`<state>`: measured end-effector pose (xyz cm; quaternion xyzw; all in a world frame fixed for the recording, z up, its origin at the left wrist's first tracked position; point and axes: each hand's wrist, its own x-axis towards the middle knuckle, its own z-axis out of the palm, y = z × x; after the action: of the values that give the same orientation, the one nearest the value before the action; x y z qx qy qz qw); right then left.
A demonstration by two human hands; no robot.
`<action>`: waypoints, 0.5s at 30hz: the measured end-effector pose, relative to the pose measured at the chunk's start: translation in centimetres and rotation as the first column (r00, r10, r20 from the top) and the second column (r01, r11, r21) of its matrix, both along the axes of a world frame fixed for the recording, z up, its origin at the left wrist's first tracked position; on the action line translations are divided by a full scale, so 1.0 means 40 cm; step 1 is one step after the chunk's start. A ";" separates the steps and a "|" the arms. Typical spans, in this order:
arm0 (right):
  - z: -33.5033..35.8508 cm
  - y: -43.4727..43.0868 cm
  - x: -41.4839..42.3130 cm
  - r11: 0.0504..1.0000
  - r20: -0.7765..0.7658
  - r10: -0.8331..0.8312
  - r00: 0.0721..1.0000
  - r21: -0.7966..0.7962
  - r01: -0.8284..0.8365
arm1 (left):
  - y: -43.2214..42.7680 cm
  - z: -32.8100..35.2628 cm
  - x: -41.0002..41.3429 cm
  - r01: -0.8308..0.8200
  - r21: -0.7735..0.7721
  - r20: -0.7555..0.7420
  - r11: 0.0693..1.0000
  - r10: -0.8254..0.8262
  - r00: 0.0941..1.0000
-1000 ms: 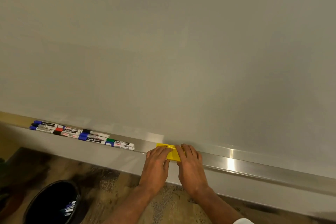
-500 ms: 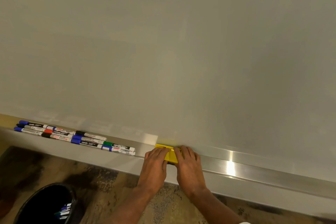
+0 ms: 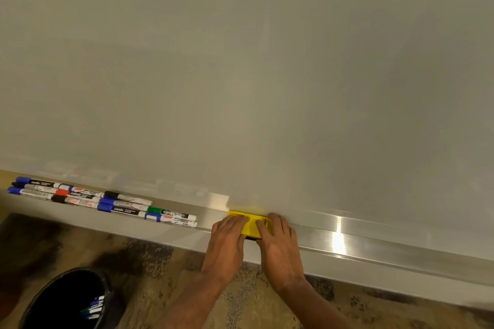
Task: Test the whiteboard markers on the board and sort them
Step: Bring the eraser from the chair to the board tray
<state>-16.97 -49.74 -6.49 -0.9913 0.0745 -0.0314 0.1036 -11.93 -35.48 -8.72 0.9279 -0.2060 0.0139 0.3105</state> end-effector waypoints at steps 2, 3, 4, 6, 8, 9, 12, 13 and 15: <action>0.000 -0.002 -0.001 1.000 0.015 0.000 1.000 0.004 0.000 | 0.002 -0.003 0.000 0.003 0.012 -0.003 1.000 -0.003 1.000; 0.002 -0.004 -0.004 1.000 0.035 -0.003 0.999 0.011 0.003 | 0.002 -0.001 -0.001 0.008 0.020 0.010 1.000 -0.008 1.000; 0.006 -0.006 -0.010 1.000 0.059 -0.010 0.998 0.020 0.009 | 0.001 0.005 -0.004 0.012 0.032 0.038 0.999 -0.013 0.999; 0.023 -0.014 -0.027 0.999 0.114 -0.031 0.993 0.039 0.027 | -0.007 0.026 -0.014 -0.008 0.053 0.145 0.999 0.000 0.989; 0.045 -0.025 -0.053 0.997 0.172 -0.055 0.984 0.061 0.045 | -0.019 0.056 -0.035 -0.032 0.046 0.223 0.998 0.021 0.975; 0.061 -0.030 -0.067 0.996 0.198 -0.063 0.978 0.071 0.049 | -0.027 0.073 -0.048 -0.034 0.035 0.229 0.999 0.025 0.973; 0.117 -0.051 -0.111 0.993 0.275 -0.082 0.958 0.099 0.057 | -0.057 0.128 -0.098 -0.019 0.018 0.224 1.000 0.014 0.975; 0.138 -0.059 -0.127 0.992 0.290 -0.092 0.952 0.108 0.063 | -0.070 0.148 -0.117 -0.017 0.023 0.219 1.000 0.011 0.976; 0.180 -0.077 -0.165 0.990 0.307 -0.107 0.946 0.123 0.072 | -0.096 0.185 -0.158 -0.023 0.046 0.211 0.999 0.013 0.977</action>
<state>-23.56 -52.83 0.70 -0.9622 0.1040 -0.1886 0.1670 -18.25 -39.31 -1.32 0.9302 -0.2297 0.1099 0.2645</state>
